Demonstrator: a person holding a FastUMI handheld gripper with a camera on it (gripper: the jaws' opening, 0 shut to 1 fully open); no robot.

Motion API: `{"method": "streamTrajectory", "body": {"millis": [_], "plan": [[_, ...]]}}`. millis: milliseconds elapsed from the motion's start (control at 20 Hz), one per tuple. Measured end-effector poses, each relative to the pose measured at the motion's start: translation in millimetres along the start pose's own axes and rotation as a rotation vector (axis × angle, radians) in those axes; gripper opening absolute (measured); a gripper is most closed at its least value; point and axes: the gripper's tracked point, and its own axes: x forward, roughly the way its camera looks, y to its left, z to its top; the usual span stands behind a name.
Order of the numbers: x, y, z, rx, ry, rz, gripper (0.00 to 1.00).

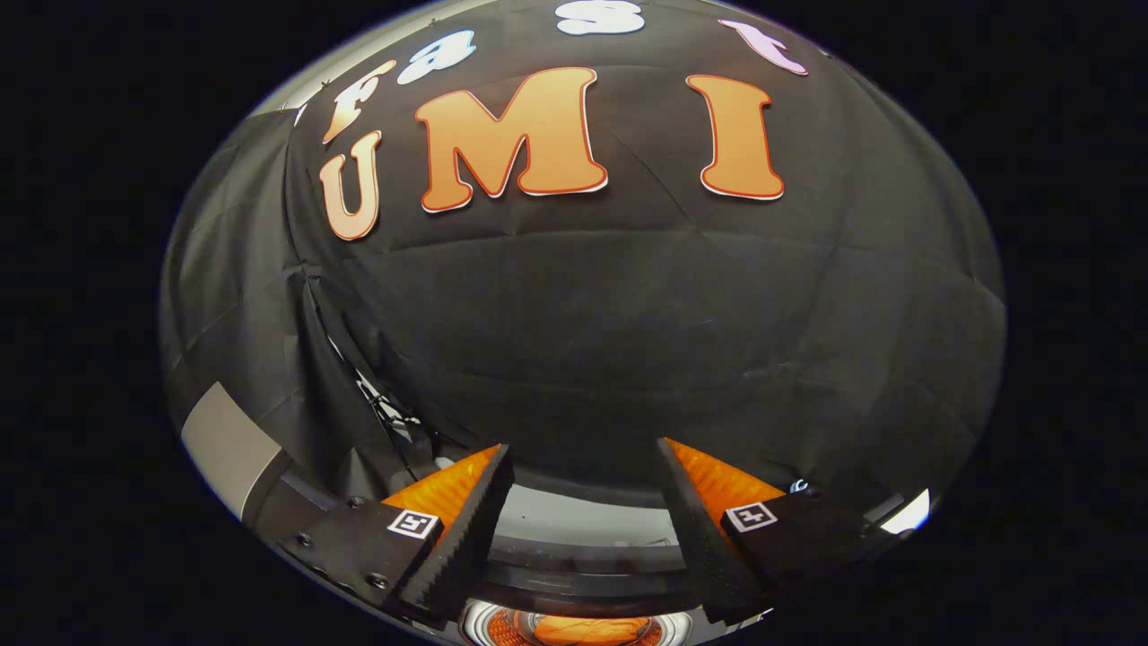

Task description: Put the clothes into the washing machine and then close the washing machine lid.

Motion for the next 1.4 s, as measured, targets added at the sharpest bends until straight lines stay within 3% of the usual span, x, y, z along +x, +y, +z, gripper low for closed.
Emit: {"method": "streamTrajectory", "body": {"millis": [350,800,1200,1400], "plan": [[-34,3,-13,-0.015,-0.037,-0.002,1.00],[-90,11,-63,-0.034,-0.049,-0.014,1.00],[-130,0,-197,0.102,0.146,-0.023,1.00],[-138,2,-206,0.080,0.132,-0.023,0.99]]}}
